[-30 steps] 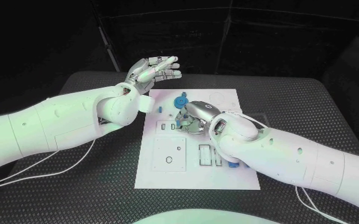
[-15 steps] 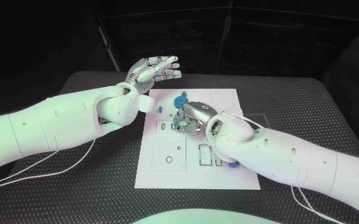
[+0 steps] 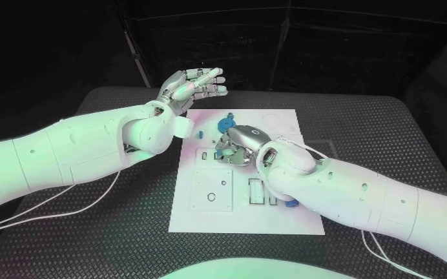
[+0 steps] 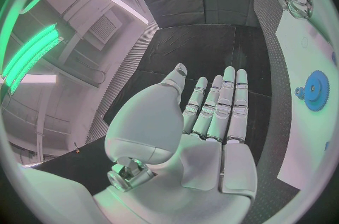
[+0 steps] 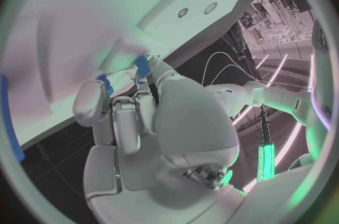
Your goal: Assemble the parts on the task board
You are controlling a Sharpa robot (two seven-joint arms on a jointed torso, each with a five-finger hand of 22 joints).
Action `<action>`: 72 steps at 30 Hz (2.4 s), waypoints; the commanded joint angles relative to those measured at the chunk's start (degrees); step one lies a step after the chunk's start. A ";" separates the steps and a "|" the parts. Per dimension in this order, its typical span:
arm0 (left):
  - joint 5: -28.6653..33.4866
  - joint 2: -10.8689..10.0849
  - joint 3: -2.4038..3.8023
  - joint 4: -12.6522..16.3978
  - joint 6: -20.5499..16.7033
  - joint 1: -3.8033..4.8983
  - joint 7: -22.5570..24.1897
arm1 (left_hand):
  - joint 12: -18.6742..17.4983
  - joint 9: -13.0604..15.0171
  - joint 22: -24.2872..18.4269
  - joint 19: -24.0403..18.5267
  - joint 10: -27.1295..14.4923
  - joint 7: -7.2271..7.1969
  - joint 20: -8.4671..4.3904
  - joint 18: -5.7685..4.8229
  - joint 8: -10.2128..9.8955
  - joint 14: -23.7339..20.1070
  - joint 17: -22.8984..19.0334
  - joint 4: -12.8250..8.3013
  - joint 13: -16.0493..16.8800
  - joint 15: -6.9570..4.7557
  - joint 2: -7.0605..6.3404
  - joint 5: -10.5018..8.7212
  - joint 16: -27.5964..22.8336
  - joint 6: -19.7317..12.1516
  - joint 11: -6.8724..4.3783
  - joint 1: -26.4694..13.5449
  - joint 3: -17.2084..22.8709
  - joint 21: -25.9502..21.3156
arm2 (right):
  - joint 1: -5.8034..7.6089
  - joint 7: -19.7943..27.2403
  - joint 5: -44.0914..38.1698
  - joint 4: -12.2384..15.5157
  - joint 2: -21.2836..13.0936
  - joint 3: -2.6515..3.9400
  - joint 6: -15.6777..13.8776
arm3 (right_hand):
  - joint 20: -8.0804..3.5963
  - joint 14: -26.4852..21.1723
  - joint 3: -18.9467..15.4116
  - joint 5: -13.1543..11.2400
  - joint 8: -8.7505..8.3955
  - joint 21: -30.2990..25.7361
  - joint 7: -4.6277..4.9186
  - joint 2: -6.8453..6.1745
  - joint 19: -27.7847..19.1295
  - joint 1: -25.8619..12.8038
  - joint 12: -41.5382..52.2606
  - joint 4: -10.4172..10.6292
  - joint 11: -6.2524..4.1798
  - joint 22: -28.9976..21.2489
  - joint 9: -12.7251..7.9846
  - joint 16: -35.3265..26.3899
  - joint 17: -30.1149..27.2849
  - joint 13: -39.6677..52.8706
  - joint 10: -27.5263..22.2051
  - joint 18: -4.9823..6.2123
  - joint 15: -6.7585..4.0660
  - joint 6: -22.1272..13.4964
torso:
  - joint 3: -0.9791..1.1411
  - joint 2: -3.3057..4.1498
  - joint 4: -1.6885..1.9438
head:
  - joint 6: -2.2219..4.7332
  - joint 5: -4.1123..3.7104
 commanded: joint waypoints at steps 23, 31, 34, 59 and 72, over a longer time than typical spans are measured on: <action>-0.03 -0.02 0.06 -0.39 0.52 0.12 0.10 | -0.05 0.00 -0.07 -0.34 -0.31 4.26 0.14 0.89 -0.08 -0.36 -0.07 -0.31 -0.01 0.03 0.54 -0.07 -0.16 -0.36 -0.21 -0.04 0.04 -0.30 | -0.19 -2.15 -1.97 0.37 -1.03 -0.15 4.66 | -0.05 4.70 0.34 0.41 -0.05 -0.57 -0.18 -0.43 -0.51 -0.16 -0.65 -0.28 -0.02 -0.35 -0.04 -0.27 9.80 1.54 -0.56 0.05 -0.34 0.51 | 0.01 0.02 -0.05 | -0.23 0.05; -0.03 0.01 0.06 -0.44 0.52 0.12 0.08 | -0.05 0.00 -0.07 -0.34 -0.31 4.26 0.14 0.89 -0.08 -0.36 -0.07 -0.31 -0.01 0.03 0.54 -0.07 -0.16 -0.36 -0.21 -0.04 0.04 -0.30 | -0.19 -3.25 -2.27 0.38 -1.00 -0.15 5.73 | 0.07 4.58 0.10 0.37 -0.72 -1.05 0.20 -1.45 -0.96 -1.16 -1.73 -0.08 0.28 -1.15 -0.18 -0.48 9.32 0.43 -1.47 0.17 -0.13 -0.40 | 0.00 0.01 -0.04 | -0.36 0.03; -0.03 0.03 0.06 -0.47 0.53 0.12 0.07 | -0.05 0.00 -0.07 -0.34 -0.31 4.26 0.14 0.89 -0.08 -0.36 -0.07 -0.31 -0.01 0.03 0.54 -0.07 -0.16 -0.36 -0.21 -0.04 0.04 -0.30 | -0.21 -3.46 -2.48 0.46 -0.98 -0.15 5.32 | 0.15 4.59 0.04 0.40 -1.04 -1.11 0.37 -1.78 -0.96 -1.41 -2.02 -0.05 0.42 -1.18 -0.23 -0.48 9.39 0.13 -1.72 0.16 -0.02 -0.91 | 0.04 -0.02 -0.02 | -0.39 0.02; -0.03 0.07 0.06 -0.48 0.43 0.12 -0.01 | 0.02 0.01 -0.13 -0.30 -0.27 4.23 0.14 0.89 -0.03 -0.36 -0.11 -0.41 0.00 0.02 0.54 -0.08 -0.16 -0.33 -0.24 -0.08 0.00 -0.33 | -0.33 -4.29 -2.82 0.77 -0.92 -0.15 1.82 | 1.28 4.54 -1.51 0.37 -3.63 -1.68 1.89 -4.72 -1.19 -3.70 -3.58 0.86 1.87 -1.89 -0.23 -0.64 9.15 -1.53 -3.46 0.25 1.20 -6.66 | 0.02 -0.01 -0.05 | -0.40 -0.02; -0.04 0.00 0.06 -0.71 1.35 0.12 -0.28 | 0.82 0.12 -0.17 1.65 2.43 2.81 -0.34 1.30 1.20 2.23 0.07 -1.09 0.00 -0.99 1.13 -0.07 0.65 2.02 -1.41 -0.08 0.20 0.44 | -0.89 3.33 1.14 3.28 -3.23 -0.13 -9.57 | 2.94 4.48 -8.52 0.34 -3.69 -1.96 3.95 -6.99 -1.47 -1.15 -5.75 7.67 3.75 -2.37 -0.22 -0.69 9.10 -5.29 -6.40 0.36 2.90 -17.45 | 0.10 -0.09 0.00 | -0.40 0.17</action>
